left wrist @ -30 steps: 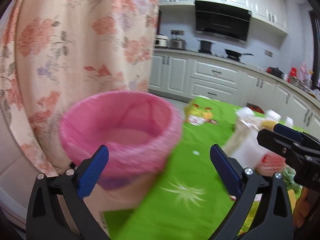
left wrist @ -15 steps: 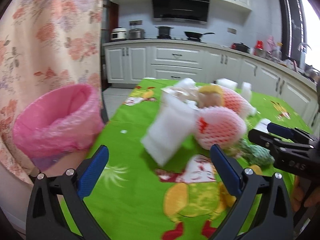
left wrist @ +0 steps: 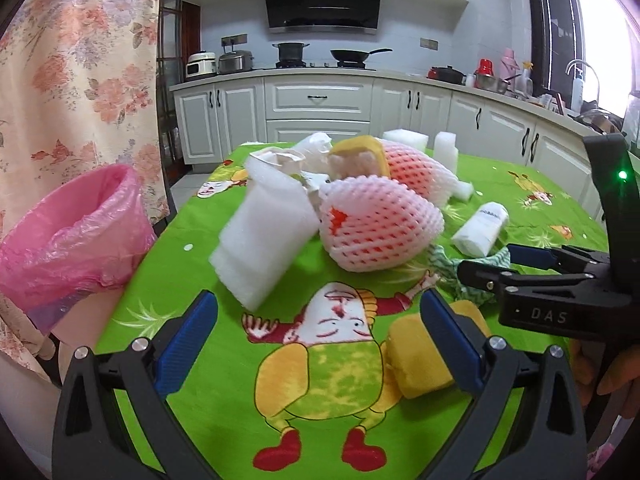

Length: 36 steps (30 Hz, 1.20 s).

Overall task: Collect trash
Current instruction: 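Grasp the zigzag cloth with the right tool while the left tool grasps the yellow sponge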

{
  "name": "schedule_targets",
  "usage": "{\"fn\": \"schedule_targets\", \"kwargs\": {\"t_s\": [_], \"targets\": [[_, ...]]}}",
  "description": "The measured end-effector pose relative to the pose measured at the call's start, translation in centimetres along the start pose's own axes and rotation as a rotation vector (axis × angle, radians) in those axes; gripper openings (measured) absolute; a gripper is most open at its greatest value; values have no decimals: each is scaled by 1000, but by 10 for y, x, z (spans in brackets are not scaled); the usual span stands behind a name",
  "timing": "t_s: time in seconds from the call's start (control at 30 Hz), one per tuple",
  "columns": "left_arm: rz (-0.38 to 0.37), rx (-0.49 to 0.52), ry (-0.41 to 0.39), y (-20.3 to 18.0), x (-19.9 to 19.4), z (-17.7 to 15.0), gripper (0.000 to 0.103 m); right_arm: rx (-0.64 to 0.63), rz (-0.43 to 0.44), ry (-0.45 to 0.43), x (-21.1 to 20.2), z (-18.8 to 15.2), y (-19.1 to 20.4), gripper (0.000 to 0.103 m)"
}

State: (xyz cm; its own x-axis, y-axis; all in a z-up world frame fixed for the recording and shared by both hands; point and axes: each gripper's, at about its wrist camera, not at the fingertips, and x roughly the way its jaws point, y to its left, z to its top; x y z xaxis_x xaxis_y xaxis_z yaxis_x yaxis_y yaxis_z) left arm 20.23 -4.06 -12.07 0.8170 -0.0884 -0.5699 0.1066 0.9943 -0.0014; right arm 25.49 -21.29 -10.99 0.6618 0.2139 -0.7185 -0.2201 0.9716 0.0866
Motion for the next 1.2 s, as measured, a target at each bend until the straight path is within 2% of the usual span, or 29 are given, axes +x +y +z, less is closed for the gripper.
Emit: {"fn": "schedule_targets", "kwargs": {"t_s": [0.07, 0.13, 0.3, 0.6, 0.73, 0.77, 0.83, 0.9, 1.2], "targets": [[-9, 5, 6, -3, 1, -3, 98, -13, 11, 24, 2, -2, 1, 67], [-16, 18, 12, -7, 2, -6, 98, -17, 30, 34, 3, -4, 1, 55], [-52, 63, 26, -21, 6, -11, 98, 0, 65, 14, -6, -9, -5, 39], [-119, 135, 39, -55, 17, -10, 98, 109, -7, -71, -34, -19, -45, 37], [-110, 152, 47, -69, 25, -8, 98, 143, -11, -93, -42, -23, -54, 38], [-101, 153, 58, -72, 28, -7, 96, 143, -11, -93, -42, -23, -54, 38], [-91, 154, 72, -74, 32, -6, 86, 149, -11, -98, -44, -24, -56, 38], [-91, 151, 92, -74, 36, -7, 72, 152, -7, -99, -44, -25, -56, 38], [-112, 141, 86, -69, 31, -11, 52, 148, -4, -109, -46, -26, -55, 38]]}}
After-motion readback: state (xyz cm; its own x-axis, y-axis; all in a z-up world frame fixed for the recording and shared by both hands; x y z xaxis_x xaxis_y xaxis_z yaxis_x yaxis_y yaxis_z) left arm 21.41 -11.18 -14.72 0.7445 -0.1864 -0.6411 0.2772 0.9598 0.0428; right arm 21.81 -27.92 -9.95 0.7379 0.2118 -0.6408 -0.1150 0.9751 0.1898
